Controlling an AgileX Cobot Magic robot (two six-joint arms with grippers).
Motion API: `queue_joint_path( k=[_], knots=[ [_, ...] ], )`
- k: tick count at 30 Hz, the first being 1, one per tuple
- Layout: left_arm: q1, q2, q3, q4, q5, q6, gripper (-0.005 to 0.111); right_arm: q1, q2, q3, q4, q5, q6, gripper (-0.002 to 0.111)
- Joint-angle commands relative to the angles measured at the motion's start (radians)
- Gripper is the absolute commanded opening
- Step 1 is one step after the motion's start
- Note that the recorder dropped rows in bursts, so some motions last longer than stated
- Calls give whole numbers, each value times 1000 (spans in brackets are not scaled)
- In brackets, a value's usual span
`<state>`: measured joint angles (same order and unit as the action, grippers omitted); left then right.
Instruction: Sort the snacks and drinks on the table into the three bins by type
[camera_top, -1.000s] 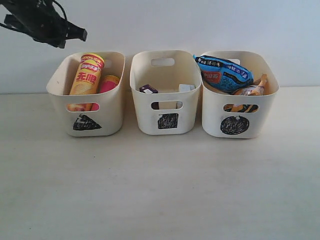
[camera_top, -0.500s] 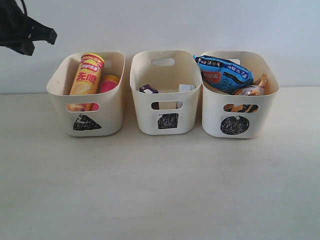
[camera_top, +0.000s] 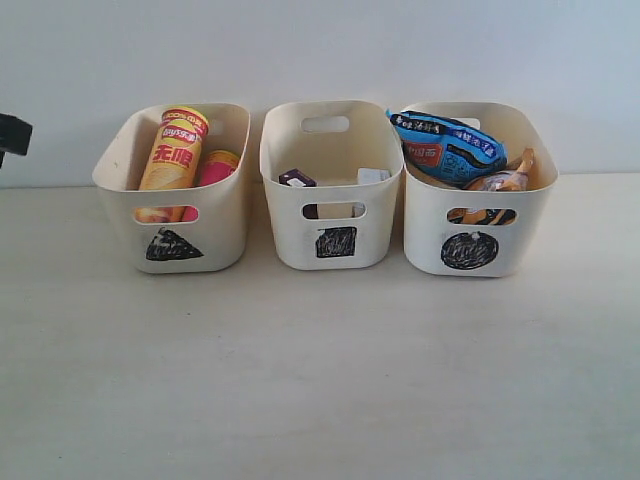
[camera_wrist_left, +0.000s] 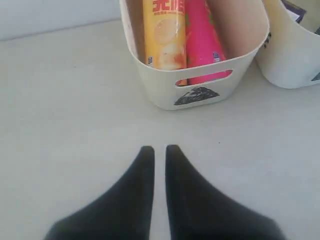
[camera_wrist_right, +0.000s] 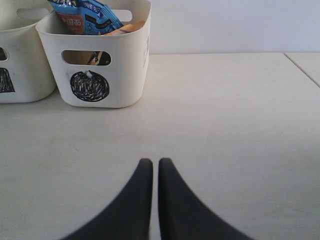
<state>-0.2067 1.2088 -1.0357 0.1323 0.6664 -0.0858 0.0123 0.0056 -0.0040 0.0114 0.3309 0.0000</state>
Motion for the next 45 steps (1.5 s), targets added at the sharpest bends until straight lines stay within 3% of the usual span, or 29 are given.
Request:
queue_joint_path(
  k=[1, 9, 15, 19, 33, 41, 45],
  knots=[
    [-1, -119, 106, -50, -37, -2, 6, -3, -6, 4, 0, -10, 0, 1],
    [-1, -346, 261, -71, -21, 6, 6, -3, -6, 4, 0, -10, 0, 1],
    [-1, -513, 303, -202, 118, 6, 6, -3, -6, 4, 0, -10, 0, 1],
    [-1, -604, 342, -202, 86, 14, 6, -3, -6, 4, 0, -10, 0, 1],
    [-1, -807, 569, -112, -265, 18, 6, -3, -6, 4, 0, -10, 0, 1],
    [-1, -883, 787, -66, -561, 35, 6, -3, -6, 4, 0, -10, 0, 1],
    [15, -959, 894, -44, -599, 31, 6, -3, -6, 4, 0, -10, 0, 1]
  ],
)
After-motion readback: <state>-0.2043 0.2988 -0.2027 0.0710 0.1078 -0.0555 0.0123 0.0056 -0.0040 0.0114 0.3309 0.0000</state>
